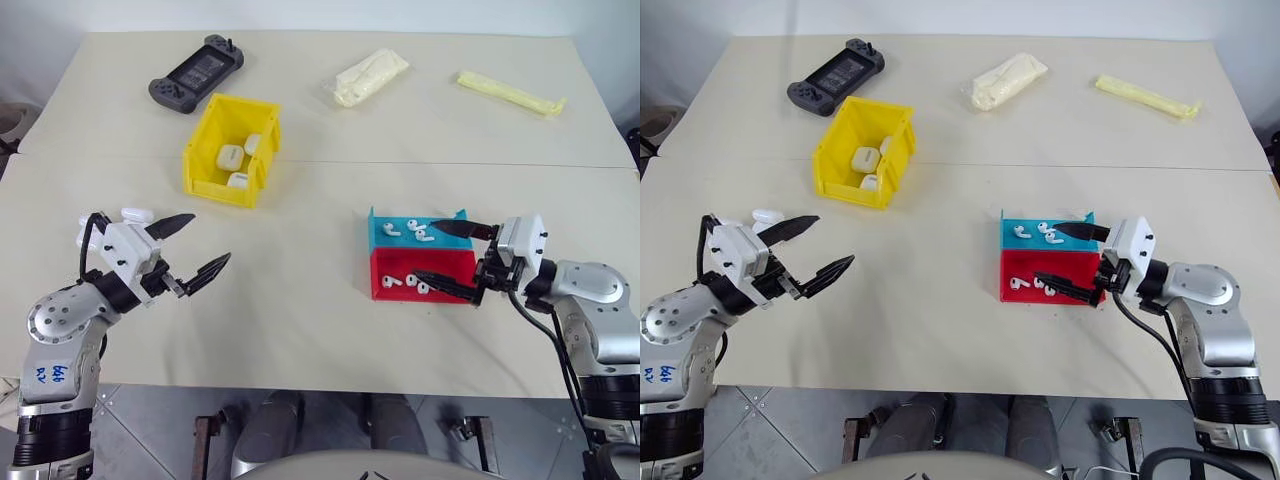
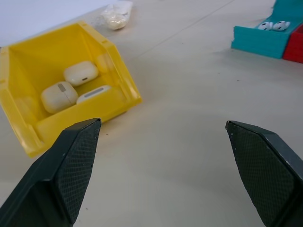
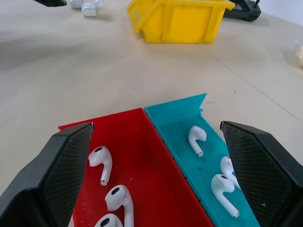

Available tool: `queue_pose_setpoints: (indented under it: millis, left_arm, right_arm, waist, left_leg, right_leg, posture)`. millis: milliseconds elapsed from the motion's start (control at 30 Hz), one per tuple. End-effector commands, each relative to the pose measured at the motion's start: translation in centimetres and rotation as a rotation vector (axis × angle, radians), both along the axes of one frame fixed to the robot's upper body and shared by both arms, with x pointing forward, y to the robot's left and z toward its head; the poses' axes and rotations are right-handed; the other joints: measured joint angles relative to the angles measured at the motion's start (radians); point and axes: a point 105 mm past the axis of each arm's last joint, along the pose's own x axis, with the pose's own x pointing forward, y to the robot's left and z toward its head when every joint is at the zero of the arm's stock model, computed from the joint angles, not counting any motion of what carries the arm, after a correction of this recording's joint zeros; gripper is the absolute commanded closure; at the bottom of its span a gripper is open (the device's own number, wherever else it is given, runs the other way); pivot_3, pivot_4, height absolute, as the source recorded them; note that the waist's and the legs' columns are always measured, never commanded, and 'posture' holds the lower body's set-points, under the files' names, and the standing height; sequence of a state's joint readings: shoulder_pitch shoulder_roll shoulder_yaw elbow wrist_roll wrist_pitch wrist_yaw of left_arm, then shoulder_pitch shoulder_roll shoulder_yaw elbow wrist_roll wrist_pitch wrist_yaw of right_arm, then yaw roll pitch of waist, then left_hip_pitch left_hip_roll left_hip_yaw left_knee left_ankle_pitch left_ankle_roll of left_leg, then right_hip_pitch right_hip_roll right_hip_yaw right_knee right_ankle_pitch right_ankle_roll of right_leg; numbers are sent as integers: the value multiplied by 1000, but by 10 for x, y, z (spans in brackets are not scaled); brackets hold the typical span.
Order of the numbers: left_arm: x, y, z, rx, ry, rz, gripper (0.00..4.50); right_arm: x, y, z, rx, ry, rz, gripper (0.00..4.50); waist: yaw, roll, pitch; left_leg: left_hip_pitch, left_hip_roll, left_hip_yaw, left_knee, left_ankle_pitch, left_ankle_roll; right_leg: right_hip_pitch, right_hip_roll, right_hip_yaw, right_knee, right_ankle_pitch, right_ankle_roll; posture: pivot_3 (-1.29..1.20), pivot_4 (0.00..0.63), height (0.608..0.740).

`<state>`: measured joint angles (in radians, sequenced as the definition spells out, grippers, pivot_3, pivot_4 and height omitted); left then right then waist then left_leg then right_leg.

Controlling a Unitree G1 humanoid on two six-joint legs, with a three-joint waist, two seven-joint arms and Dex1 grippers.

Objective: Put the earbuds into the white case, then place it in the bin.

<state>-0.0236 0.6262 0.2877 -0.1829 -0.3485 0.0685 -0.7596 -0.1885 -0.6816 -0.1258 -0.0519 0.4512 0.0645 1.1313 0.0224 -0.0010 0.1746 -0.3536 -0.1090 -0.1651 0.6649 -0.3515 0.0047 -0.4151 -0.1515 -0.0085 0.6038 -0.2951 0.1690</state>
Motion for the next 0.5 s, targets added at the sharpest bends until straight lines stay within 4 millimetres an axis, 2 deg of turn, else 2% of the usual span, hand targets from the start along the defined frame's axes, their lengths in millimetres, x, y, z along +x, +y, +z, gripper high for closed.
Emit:
queue_pose_setpoints:
  millis: [33, 333, 400, 500]
  left_arm:
    - [1, -1, 5, 34, -33, 5, 14]
    - [-7, 18, 3, -34, -53, 138, 14]
    - [-13, 39, 3, -79, -74, 285, 14]
    - [-37, 74, -3, -138, -94, 541, 14]
  right_arm:
    - [-2, 5, 10, 12, -54, 13, 0]
    - [4, 15, 13, 30, -63, 46, 0]
    - [4, 23, 16, 51, -69, 83, 0]
    - [4, 46, 23, 106, -89, 159, 0]
  waist:
    - [0, 0, 0]
    - [-4, 0, 0]
    - [-8, 0, 0]
    - [-12, 0, 0]
  left_leg:
    - [0, 0, 1, 0, 0, 0]
    - [0, 2, 3, 0, 0, -1]
    - [0, 2, 5, -1, -1, -1]
    - [0, 3, 6, -1, -1, -1]
  right_leg:
    - [0, 0, 0, 0, 0, 0]
    - [-2, 2, 4, 1, 0, 0]
    - [-3, 2, 5, 1, 0, 0]
    - [-4, 3, 6, 1, 0, 0]
  posture:
    - [0, 150, 740]
    - [0, 150, 740]
    - [0, 150, 740]
    - [0, 150, 740]
